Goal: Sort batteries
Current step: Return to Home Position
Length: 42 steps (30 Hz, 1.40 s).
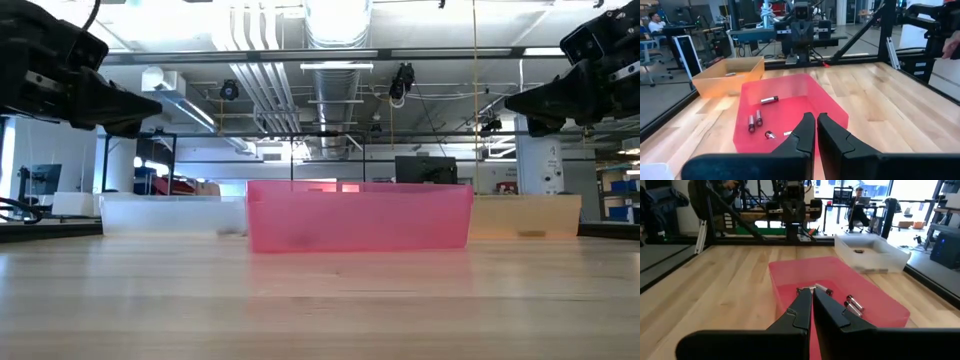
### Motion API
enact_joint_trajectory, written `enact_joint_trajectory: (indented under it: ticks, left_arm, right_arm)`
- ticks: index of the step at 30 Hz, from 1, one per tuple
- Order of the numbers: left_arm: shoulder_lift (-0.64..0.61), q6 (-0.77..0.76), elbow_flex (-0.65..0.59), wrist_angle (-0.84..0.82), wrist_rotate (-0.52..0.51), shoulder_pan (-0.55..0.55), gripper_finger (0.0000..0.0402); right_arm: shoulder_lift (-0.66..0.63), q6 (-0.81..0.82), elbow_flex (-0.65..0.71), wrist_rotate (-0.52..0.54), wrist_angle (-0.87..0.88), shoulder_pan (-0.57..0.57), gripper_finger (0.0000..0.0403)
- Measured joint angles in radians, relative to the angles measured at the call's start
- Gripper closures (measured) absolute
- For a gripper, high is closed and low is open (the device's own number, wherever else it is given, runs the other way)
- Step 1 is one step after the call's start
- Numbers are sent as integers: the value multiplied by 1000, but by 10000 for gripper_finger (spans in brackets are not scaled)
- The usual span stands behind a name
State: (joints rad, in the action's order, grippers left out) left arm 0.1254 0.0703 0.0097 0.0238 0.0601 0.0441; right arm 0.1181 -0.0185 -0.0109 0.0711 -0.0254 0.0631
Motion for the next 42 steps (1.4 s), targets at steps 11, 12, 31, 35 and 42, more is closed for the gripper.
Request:
enact_joint_trajectory:
  ticks: [11, 12, 31, 35, 42]
  left_arm:
    - [38, -1, 8, -6, 5, 0, 402]
    - [40, -1, 9, -5, 5, 0, 402]
    - [60, -1, 12, 8, 4, 0, 402]
    - [63, -1, 13, 8, 4, 0, 402]
    - [63, -1, 14, 8, 3, 0, 402]
  right_arm:
    - [16, 0, 0, 0, 2, 0, 390]
    - [16, 0, 0, 0, 2, 0, 390]
    - [16, 0, 0, 0, 0, 0, 390]
    - [16, 0, 0, 0, 0, 0, 390]
    - [16, 0, 0, 1, -1, 0, 390]
